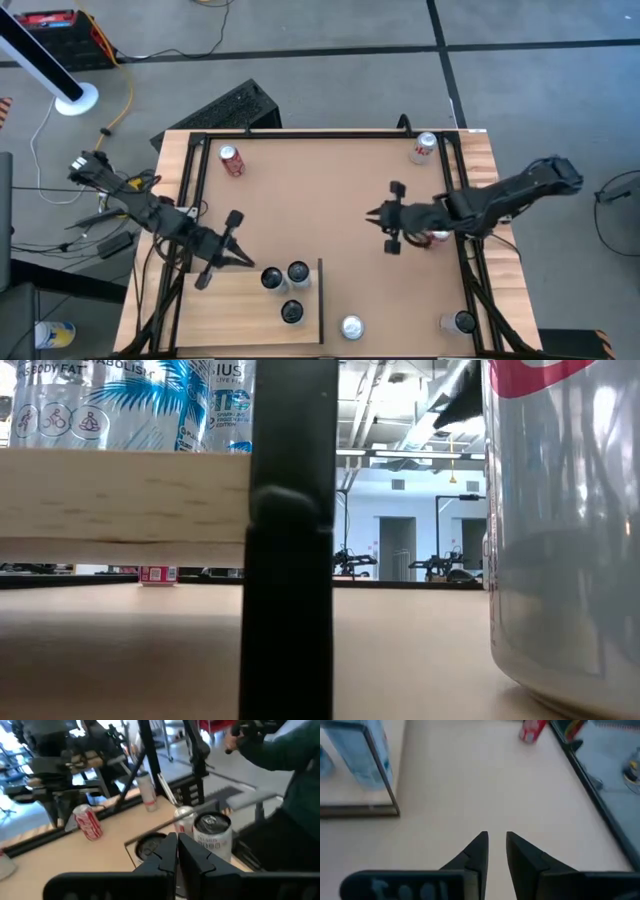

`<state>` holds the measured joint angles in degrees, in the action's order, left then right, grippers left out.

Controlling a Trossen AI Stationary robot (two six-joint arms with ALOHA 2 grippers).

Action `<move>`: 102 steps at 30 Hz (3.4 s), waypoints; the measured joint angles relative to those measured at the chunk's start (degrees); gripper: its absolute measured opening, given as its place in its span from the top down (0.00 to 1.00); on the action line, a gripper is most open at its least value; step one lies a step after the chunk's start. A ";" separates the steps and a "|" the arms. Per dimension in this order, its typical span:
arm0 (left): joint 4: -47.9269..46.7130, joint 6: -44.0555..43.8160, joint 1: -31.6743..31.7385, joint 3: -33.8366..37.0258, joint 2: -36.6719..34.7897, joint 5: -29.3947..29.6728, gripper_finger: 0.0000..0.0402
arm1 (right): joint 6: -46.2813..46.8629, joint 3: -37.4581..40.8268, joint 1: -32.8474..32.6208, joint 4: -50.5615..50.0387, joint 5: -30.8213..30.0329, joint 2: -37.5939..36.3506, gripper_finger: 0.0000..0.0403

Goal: Place canned beverage on shelf
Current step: Put the top white and pink soda can on the shelf

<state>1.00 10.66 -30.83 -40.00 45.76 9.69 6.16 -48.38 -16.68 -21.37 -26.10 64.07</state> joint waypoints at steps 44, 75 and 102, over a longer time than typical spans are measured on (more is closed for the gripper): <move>8.51 -16.10 -2.32 0.85 16.20 6.21 0.15 | -9.78 28.63 1.68 35.45 4.30 -12.67 0.78; 6.23 -16.36 -2.25 1.80 21.63 6.12 0.15 | -4.48 28.63 1.63 33.84 5.79 -12.65 0.78; 4.72 -17.42 -2.25 1.74 21.27 5.90 0.42 | -4.64 28.63 1.65 33.82 5.76 -12.65 0.78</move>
<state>5.72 -6.76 -33.08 -38.26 67.03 15.59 1.52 -19.75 -15.03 12.45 -20.34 51.42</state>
